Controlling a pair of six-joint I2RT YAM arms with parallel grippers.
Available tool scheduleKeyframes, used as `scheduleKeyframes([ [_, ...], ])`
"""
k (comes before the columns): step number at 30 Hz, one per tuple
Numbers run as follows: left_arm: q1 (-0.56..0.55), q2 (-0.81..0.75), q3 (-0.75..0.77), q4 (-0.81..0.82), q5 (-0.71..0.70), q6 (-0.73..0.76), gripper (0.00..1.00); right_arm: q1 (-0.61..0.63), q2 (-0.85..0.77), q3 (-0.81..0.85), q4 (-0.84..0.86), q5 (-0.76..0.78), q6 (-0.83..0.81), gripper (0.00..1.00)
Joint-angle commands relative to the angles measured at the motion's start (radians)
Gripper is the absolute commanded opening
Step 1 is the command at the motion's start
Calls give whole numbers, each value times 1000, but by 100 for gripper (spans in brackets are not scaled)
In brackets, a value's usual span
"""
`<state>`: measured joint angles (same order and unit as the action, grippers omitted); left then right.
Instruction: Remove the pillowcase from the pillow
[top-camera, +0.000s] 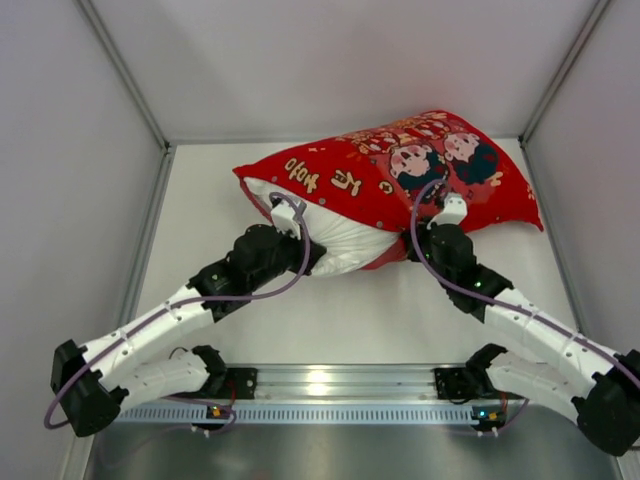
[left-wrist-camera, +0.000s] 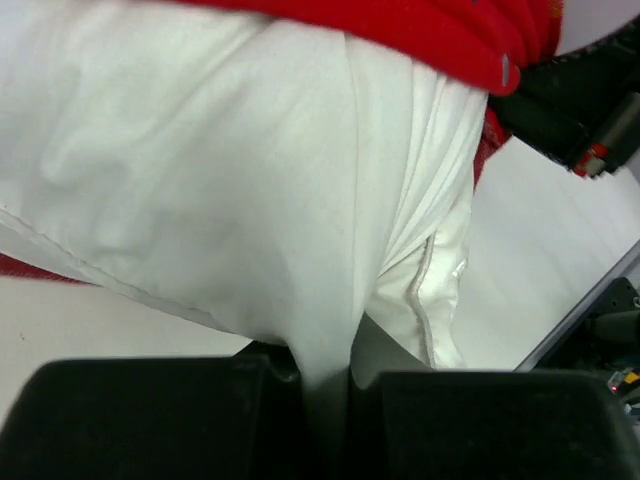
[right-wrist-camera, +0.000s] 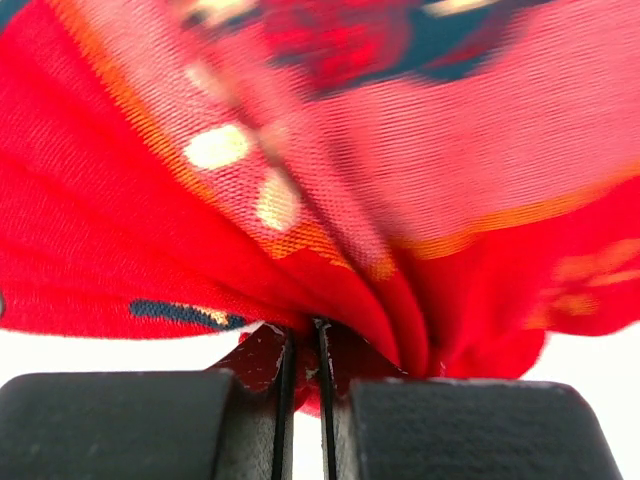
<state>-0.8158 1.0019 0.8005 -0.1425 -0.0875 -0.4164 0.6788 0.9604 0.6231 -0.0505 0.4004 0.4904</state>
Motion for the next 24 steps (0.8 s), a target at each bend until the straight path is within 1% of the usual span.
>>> scheduleKeyframes([
  [1, 12, -154, 135, 80, -58, 28, 0, -236, -22, -39, -106, 129, -52, 0],
  [3, 12, -196, 155, 64, -57, 28, 0, -310, -20, -45, -112, 88, -56, 0],
  [4, 13, -210, 161, 58, -66, 36, 0, -379, -17, -46, -112, 75, -64, 0],
  [7, 14, -272, 184, 34, -92, 62, 0, -490, 0, -48, -118, 23, -76, 0],
  [11, 14, -342, 193, 14, -144, 86, 0, -562, 30, -43, -118, 2, -87, 0],
  [18, 12, -401, 220, -11, -181, 108, 0, -653, 93, -37, -115, -17, -95, 0],
  [22, 12, -434, 229, -28, -234, 134, 0, -754, 77, -46, -115, -109, -82, 0],
  [24, 12, -463, 227, -32, -261, 143, 0, -768, 61, -46, -114, -109, -84, 0],
])
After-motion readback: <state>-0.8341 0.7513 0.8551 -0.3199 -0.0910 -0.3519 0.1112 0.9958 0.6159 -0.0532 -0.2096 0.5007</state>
